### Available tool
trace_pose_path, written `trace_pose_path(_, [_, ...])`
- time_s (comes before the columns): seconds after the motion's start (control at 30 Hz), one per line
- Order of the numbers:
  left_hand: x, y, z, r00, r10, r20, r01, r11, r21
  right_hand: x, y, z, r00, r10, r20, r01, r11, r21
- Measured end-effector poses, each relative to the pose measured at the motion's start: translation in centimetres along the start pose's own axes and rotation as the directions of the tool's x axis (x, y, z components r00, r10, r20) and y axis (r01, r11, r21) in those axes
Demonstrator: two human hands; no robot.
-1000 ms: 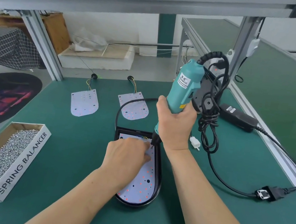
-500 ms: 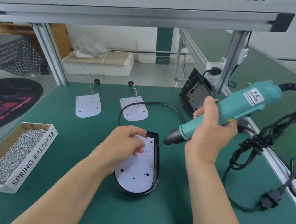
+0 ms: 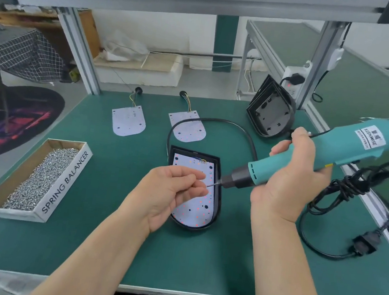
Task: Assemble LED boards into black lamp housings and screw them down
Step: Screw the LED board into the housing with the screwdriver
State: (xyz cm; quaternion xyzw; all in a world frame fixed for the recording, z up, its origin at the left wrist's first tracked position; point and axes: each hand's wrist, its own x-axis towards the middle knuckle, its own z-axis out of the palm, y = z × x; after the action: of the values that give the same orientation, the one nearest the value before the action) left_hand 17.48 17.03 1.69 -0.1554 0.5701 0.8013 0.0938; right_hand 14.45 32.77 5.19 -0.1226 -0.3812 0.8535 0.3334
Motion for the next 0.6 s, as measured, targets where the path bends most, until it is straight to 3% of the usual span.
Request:
trace_pose_path(0.17, [-0.5, -0.5, -0.2, 0.999, -0.014, 0.047, 0.010, 0.997, 0.075, -0.6, -0.4, 0.1, 1.000, 0.021, 0.003, -0.021, 1.000, 0.008])
trace_pose_path(0.47, [-1.0, -0.6, -0.4, 0.997, -0.043, 0.056, 0.048, 0.994, -0.100, -1.3, -0.6, 0.4, 0.998, 0.056, -0.006, -0.056, 0.998, -0.006])
trace_pose_path(0.6, [-0.9, -0.6, -0.4, 0.998, -0.050, 0.034, 0.051, 0.998, -0.041, -1.7, -1.0, 0.3, 0.996, 0.084, 0.010, -0.084, 0.996, -0.037])
